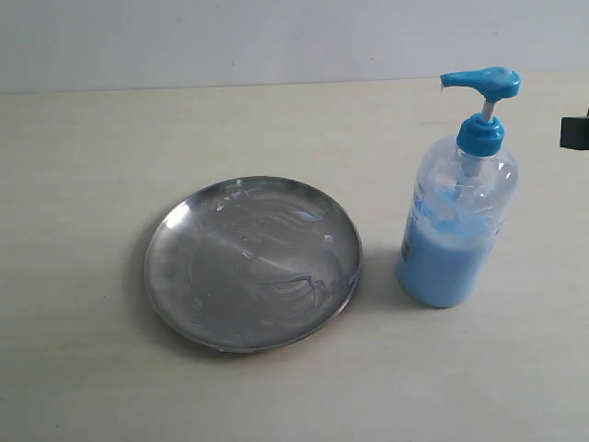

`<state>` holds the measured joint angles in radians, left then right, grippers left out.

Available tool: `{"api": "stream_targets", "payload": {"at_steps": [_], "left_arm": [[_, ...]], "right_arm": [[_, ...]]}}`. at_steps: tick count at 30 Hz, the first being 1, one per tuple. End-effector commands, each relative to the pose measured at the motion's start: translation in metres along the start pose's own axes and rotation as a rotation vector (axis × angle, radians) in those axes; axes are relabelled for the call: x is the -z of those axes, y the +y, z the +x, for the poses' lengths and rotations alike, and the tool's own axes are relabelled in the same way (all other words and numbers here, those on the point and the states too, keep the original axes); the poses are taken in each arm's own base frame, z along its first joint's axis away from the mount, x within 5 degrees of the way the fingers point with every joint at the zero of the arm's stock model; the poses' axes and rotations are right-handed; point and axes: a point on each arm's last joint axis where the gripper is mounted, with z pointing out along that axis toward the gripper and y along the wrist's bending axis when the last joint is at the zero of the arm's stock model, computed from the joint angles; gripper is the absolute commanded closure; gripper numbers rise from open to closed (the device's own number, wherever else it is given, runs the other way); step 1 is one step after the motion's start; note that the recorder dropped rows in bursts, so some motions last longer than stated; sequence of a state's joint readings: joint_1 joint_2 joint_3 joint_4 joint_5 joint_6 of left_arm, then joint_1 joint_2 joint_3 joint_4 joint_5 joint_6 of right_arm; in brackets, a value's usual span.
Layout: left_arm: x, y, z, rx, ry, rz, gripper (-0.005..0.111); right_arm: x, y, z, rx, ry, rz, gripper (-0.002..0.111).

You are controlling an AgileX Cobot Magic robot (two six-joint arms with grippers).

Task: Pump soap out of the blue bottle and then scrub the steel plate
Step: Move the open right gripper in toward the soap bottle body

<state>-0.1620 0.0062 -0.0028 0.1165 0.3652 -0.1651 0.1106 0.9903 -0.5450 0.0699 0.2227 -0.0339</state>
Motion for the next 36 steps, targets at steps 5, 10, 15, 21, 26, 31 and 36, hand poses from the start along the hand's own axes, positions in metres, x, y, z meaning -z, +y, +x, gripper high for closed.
{"api": "stream_targets", "payload": {"at_steps": [5, 10, 15, 21, 26, 31, 36], "left_arm": [[0.0, 0.0, 0.0, 0.002, -0.013, -0.002, 0.107], [0.0, 0.0, 0.0, 0.002, -0.013, -0.002, 0.107], [0.0, 0.0, 0.0, 0.002, -0.013, -0.002, 0.107], [0.0, 0.0, 0.0, 0.002, -0.013, -0.002, 0.107], [0.0, 0.0, 0.0, 0.002, -0.013, -0.002, 0.107], [0.0, 0.0, 0.0, 0.002, -0.013, -0.002, 0.107], [0.0, 0.0, 0.0, 0.002, -0.013, -0.002, 0.107]], "right_arm": [[-0.007, 0.011, 0.025, 0.045, -0.05, -0.051, 0.108], [-0.011, 0.009, 0.047, 0.001, -0.094, -0.044, 0.108], [-0.011, 0.006, 0.066, -0.023, -0.137, -0.027, 0.108], [-0.009, 0.002, 0.089, -0.018, -0.183, -0.01, 0.108], [-0.004, 0.001, 0.108, 0.025, -0.23, -0.015, 0.108], [-0.001, 0.007, 0.111, 0.041, -0.28, -0.08, 0.108], [0.0, 0.013, 0.109, 0.083, -0.305, -0.139, 0.108]]}}
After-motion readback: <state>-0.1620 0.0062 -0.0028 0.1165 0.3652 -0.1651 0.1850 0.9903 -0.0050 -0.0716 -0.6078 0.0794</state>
